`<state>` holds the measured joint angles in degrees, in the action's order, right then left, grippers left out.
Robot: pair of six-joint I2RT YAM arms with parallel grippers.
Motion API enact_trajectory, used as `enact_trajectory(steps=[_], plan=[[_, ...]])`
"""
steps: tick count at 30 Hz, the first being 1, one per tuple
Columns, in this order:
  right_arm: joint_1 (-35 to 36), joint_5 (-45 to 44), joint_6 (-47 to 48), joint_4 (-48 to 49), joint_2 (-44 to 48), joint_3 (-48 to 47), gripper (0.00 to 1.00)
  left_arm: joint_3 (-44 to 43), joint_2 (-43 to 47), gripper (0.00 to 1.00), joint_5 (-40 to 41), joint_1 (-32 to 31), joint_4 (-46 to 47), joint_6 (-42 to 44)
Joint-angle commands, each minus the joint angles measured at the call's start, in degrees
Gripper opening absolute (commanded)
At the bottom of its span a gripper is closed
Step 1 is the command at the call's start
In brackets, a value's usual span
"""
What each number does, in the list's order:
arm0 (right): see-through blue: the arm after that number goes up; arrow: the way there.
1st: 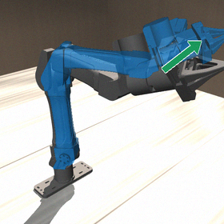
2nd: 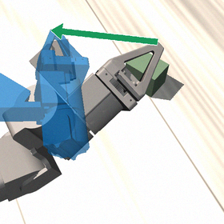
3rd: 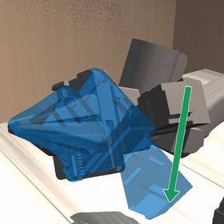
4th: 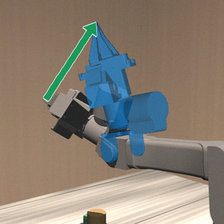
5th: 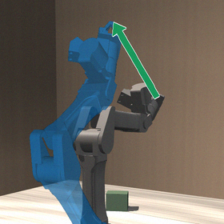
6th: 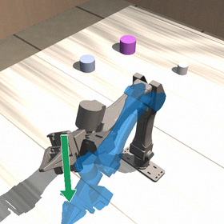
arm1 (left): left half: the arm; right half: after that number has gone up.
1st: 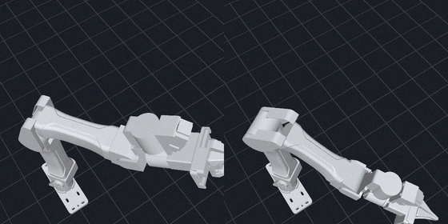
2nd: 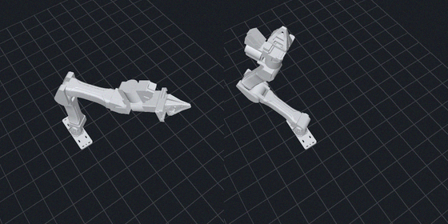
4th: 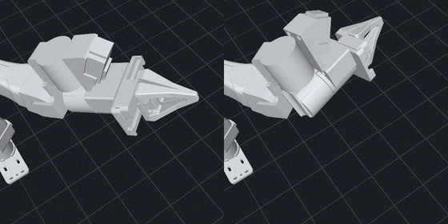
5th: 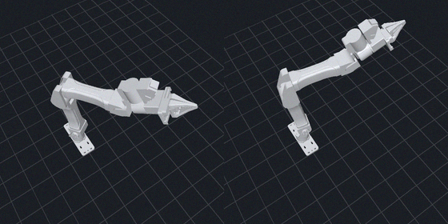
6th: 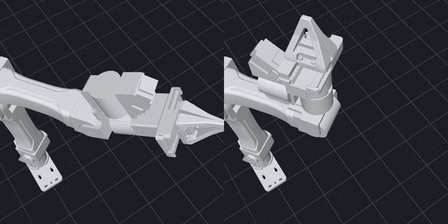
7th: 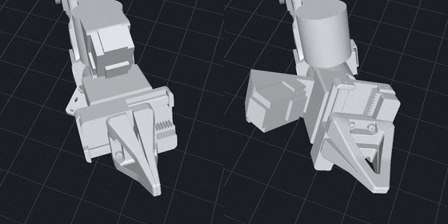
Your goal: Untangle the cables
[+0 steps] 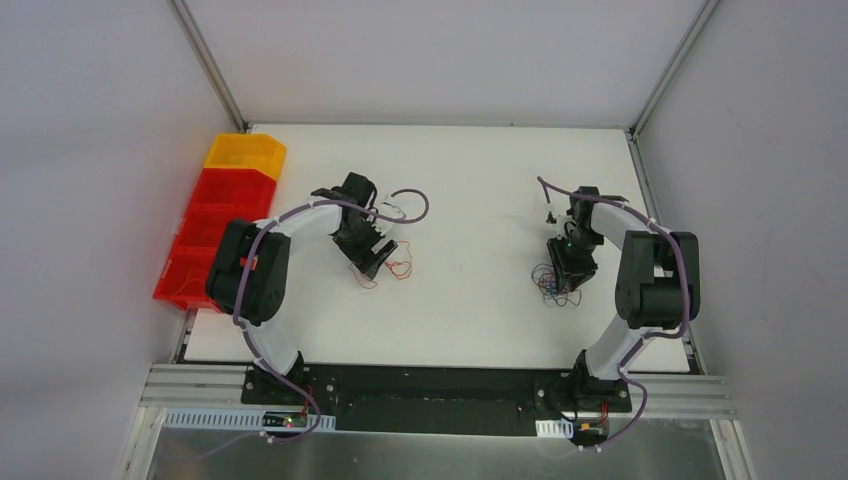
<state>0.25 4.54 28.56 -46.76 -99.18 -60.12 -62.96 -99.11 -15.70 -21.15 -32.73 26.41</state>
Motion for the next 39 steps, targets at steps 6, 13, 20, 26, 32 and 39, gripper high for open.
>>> enact_trajectory(steps=[6,13,20,26,32,39], plan=[[-0.3,0.1,0.3,0.3,-1.0,0.8,0.39,1.2,0.6,0.04,6.5,-1.7,0.6,1.5],[-0.3,0.1,0.3,0.5,-1.0,0.4,0.39,3.2,14.9,0.00,9.2,4.5,-5.9,5.8],[-0.3,0.9,-0.2,0.0,-0.4,-0.2,0.39,-10.6,25.6,0.00,8.0,11.1,-20.3,9.2],[-0.3,2.0,-0.9,-1.1,0.7,-1.4,0.39,-22.4,27.5,0.00,5.9,24.0,-29.4,16.5],[-0.3,1.8,-0.9,-2.0,1.7,-1.9,0.39,-31.5,27.9,0.00,0.8,39.3,-37.0,26.6],[-0.3,1.7,-1.1,-3.2,2.6,-2.5,0.39,-43.6,23.0,0.00,-3.2,55.5,-45.1,38.2]])
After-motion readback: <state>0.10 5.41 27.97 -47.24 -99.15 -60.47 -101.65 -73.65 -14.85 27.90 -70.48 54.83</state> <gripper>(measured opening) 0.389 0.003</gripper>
